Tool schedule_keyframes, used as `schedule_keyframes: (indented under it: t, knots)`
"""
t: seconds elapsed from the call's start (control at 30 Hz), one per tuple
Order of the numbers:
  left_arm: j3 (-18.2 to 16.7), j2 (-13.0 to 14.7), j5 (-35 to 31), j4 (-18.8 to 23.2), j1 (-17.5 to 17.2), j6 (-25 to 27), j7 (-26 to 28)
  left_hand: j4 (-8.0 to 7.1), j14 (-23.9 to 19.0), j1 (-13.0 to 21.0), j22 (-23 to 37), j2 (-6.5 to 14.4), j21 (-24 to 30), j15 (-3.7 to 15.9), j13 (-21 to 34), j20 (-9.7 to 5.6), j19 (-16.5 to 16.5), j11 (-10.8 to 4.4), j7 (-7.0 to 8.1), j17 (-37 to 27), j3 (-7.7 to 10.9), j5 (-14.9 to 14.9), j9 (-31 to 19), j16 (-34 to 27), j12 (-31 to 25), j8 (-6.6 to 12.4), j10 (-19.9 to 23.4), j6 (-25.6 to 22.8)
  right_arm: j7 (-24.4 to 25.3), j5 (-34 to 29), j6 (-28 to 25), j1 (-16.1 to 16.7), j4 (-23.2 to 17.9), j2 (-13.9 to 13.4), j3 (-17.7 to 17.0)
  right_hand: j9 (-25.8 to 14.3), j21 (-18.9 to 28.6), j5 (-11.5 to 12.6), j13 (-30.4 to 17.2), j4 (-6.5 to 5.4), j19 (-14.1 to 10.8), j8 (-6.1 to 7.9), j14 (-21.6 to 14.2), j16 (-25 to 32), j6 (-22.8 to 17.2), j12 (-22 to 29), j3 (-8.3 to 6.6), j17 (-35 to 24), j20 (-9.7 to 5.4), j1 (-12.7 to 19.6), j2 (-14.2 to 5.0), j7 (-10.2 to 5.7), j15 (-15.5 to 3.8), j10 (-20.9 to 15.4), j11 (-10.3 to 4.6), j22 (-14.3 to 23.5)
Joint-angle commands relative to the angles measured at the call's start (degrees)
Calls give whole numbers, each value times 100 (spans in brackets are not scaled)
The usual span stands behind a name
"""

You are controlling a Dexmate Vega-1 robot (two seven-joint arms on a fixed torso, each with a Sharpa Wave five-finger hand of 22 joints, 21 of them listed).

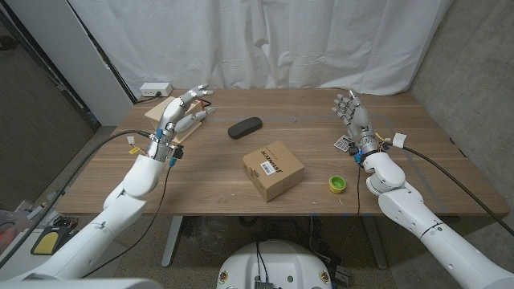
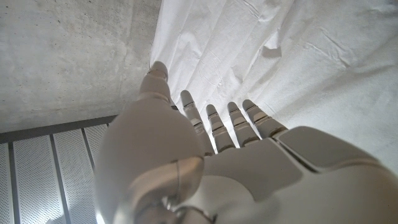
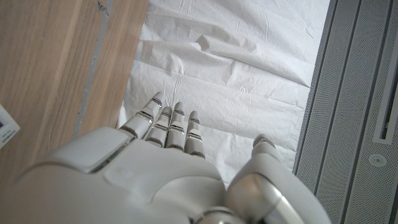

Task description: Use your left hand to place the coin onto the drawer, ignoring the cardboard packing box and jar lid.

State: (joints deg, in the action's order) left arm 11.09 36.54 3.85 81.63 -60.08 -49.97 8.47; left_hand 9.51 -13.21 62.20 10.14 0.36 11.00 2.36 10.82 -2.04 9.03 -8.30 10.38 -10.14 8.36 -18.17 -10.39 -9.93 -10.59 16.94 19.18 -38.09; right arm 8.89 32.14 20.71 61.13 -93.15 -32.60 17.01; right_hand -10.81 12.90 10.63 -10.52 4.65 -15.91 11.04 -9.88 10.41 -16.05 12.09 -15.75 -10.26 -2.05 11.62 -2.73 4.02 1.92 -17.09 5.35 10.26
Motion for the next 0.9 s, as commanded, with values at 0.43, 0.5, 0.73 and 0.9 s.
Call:
schedule_keyframes:
  t: [0.43,0.5,0.73,0.9]
  knots:
    - [-311,209,-1428,624,-103,32,391,-32,55,368,9,65,8,566,37,-218,-77,-7,-64,-13,122,152,-25,-48,-65,-4,-26,-304,61,-53,250,234,-77,12,-126,-8,-22,48,-25,33,-55,38,-31,27,-74,27,-4,-21,24,43,-39,24,-1,-48,-25,31]
    - [-398,282,-1595,760,-169,90,427,-43,52,367,8,62,9,570,37,-211,-82,-8,-84,-13,116,167,-26,-52,-65,-15,-32,-296,46,-49,233,212,-76,9,-122,-8,-23,48,-25,33,-55,39,-32,27,-79,28,-3,-21,21,42,-40,23,1,-48,-24,31]
    - [-731,642,-1918,1303,-498,392,391,-68,59,376,8,55,11,583,37,-203,-94,-39,-137,-15,106,208,-28,-54,-60,-39,-63,-302,6,-51,160,95,-47,17,-89,-9,-27,47,-26,34,-57,38,-30,26,-80,29,-2,-21,23,40,-42,22,8,-52,-25,31]
    - [-978,867,-1968,1593,-735,567,306,-88,95,388,8,55,8,581,38,-200,-122,-25,-195,-15,99,245,-33,-46,-56,-67,-94,-290,-35,-50,131,-13,34,51,-45,-9,-31,47,-26,34,-58,37,-33,27,-81,31,-2,-22,22,39,-45,21,4,-56,-23,31]
